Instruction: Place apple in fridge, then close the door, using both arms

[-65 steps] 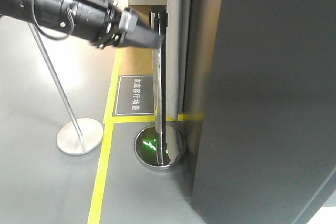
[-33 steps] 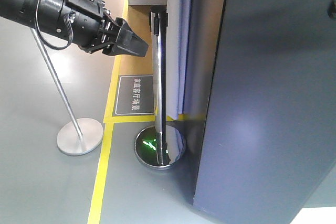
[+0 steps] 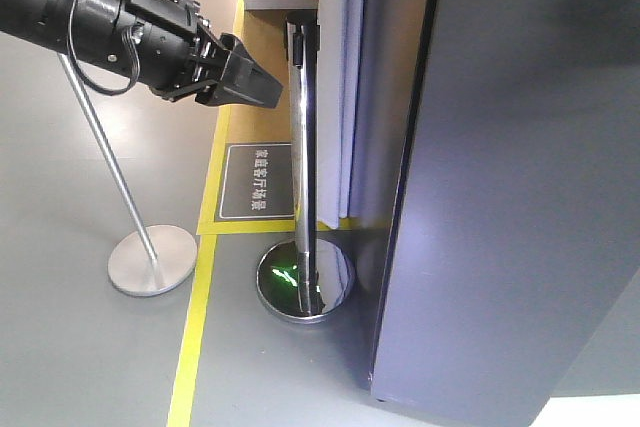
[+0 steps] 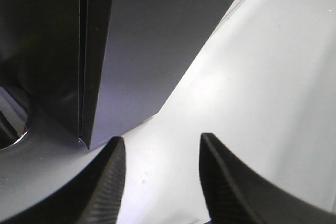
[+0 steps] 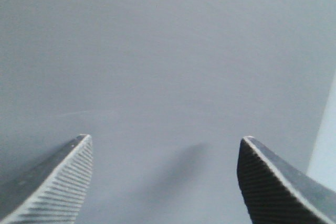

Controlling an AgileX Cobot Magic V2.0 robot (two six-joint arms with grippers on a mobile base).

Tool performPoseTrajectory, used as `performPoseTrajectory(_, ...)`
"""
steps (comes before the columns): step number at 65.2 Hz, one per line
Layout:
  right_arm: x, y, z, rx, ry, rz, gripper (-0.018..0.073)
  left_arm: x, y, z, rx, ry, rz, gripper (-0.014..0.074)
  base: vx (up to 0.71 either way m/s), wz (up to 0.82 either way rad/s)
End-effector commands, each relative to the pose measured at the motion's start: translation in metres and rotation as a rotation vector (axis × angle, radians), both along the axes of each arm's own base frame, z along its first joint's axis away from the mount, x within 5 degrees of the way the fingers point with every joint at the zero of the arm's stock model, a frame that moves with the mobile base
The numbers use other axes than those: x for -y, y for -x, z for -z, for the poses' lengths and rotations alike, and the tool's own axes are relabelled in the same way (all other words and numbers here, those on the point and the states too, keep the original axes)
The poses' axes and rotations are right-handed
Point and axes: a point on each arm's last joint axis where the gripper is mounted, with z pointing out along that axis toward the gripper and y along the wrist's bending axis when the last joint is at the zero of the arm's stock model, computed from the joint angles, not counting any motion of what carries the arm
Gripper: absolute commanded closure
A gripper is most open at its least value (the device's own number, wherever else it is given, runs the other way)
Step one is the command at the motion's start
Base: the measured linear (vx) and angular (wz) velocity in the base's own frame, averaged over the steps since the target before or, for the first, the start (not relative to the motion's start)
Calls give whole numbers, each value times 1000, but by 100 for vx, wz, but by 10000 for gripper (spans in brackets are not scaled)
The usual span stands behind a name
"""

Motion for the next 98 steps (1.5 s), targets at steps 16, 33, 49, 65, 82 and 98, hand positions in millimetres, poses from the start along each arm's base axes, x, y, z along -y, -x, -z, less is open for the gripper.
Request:
performPoseTrajectory(16, 32, -34, -10, 11, -12, -209, 71, -2, 8, -30, 98, 85, -39, 273, 0, 0)
performPoseTrajectory(33, 31, -66, 0, -2, -20, -304, 72, -2, 7, -30, 107, 82, -46, 273, 0, 0)
performPoseTrajectory(49, 30, -73, 0, 4, -20, -335, 73, -7, 1, -29, 162, 30, -90, 273, 0, -1)
performPoseTrajectory(65, 6, -42, -50, 83, 40, -502, 132, -16, -9, -29, 222, -23, -223, 273, 0, -2)
performPoseTrajectory(82, -52, 31, -107, 94, 109, -976, 384, -34, -14, -30, 258, -151, -398, 314, 0, 0)
performPoseTrajectory(98, -89, 100, -131, 21, 93, -1323, 564, -62, 11, -48, 279, -341, -507, 525, 0, 0)
